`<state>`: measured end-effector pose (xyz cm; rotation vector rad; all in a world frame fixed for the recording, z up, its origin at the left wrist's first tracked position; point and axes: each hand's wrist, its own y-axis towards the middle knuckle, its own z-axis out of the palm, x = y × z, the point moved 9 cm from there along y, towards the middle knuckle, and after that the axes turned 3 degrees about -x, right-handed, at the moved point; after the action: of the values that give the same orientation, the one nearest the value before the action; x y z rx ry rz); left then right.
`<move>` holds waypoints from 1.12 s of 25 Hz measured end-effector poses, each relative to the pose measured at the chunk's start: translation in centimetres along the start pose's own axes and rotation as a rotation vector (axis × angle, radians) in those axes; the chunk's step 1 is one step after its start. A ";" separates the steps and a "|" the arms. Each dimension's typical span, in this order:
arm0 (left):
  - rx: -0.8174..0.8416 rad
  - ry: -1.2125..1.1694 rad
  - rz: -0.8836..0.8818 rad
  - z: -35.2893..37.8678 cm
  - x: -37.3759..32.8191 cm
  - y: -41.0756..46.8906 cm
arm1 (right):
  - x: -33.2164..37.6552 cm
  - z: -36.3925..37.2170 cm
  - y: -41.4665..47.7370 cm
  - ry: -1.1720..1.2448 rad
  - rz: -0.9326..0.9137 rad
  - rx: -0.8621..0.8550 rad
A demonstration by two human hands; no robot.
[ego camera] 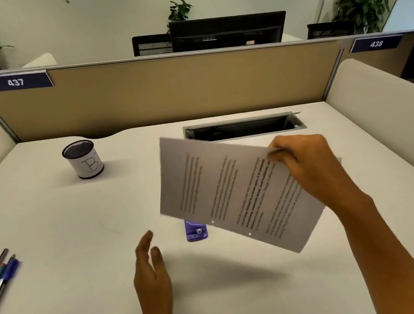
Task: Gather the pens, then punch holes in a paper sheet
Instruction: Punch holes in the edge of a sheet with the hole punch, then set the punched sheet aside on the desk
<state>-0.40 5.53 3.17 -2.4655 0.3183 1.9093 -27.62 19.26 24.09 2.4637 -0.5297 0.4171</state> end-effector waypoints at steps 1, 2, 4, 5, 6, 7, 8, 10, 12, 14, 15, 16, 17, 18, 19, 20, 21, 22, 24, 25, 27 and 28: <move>0.051 0.049 0.031 1.1 -0.1 -0.6 | -1.3 -0.5 0.2 0.019 0.037 -0.048; 0.121 0.102 0.078 2.4 -0.4 -1.4 | -2.8 -0.7 0.1 0.024 0.081 -0.089; 0.278 0.193 0.181 5.5 -1.0 -3.0 | -6.0 -0.9 -0.4 0.014 0.180 -0.178; 0.345 0.230 0.220 7.0 -1.1 -3.6 | -7.5 -0.9 -0.8 0.017 0.231 -0.226; 0.403 0.267 0.240 8.4 -1.1 -3.9 | -9.1 -0.9 -1.2 0.028 0.282 -0.269; 0.454 0.306 0.252 9.8 -1.0 -4.1 | -10.7 -0.8 -1.7 0.043 0.336 -0.303; 0.497 0.346 0.272 11.0 -0.9 -4.2 | -12.3 -0.7 -2.1 0.060 0.392 -0.326; 0.562 0.423 0.339 13.1 -1.0 -4.3 | -15.5 -0.3 -3.0 0.119 0.520 -0.352; 0.612 0.490 0.389 15.0 -1.1 -4.2 | -18.9 0.5 -4.1 0.173 0.649 -0.360; 0.642 0.523 0.399 16.5 -0.9 -3.8 | -21.9 1.5 -5.3 0.190 0.752 -0.346; 0.646 0.521 0.388 17.0 -0.8 -3.4 | -23.4 2.1 -5.8 0.199 0.799 -0.338; 0.643 0.509 0.370 17.4 -0.7 -3.1 | -24.6 2.7 -6.3 0.212 0.843 -0.329; 0.640 0.494 0.355 17.7 -0.6 -2.7 | -25.8 3.3 -6.8 0.225 0.882 -0.320; 0.643 0.482 0.349 18.2 -0.5 -2.4 | -27.0 3.9 -7.1 0.231 0.915 -0.313; 0.648 0.481 0.356 18.8 -0.5 -2.0 | -28.1 4.4 -7.4 0.231 0.944 -0.308; 0.650 0.494 0.373 19.4 -0.5 -1.7 | -29.0 4.9 -7.6 0.229 0.967 -0.304; 0.650 0.521 0.395 19.9 -0.5 -1.3 | -30.0 5.3 -7.6 0.226 0.988 -0.305; 0.650 0.562 0.421 20.5 -0.4 -1.0 | -30.9 5.6 -7.5 0.218 1.005 -0.310; 0.652 0.651 0.486 21.5 -0.3 -0.5 | -32.3 5.9 -7.0 0.199 1.027 -0.316; 0.654 0.683 0.519 21.8 -0.3 -0.3 | -33.0 6.1 -6.5 0.188 1.032 -0.311; 0.664 0.713 0.555 22.6 -0.3 0.2 | -34.4 6.4 -5.4 0.149 1.027 -0.288; 0.668 0.719 0.562 22.8 -0.2 0.4 | -35.0 6.5 -4.8 0.124 1.020 -0.275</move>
<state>-22.39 8.15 -2.45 -2.5604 1.4854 0.6523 -54.78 28.64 2.57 1.7254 -1.6491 0.8048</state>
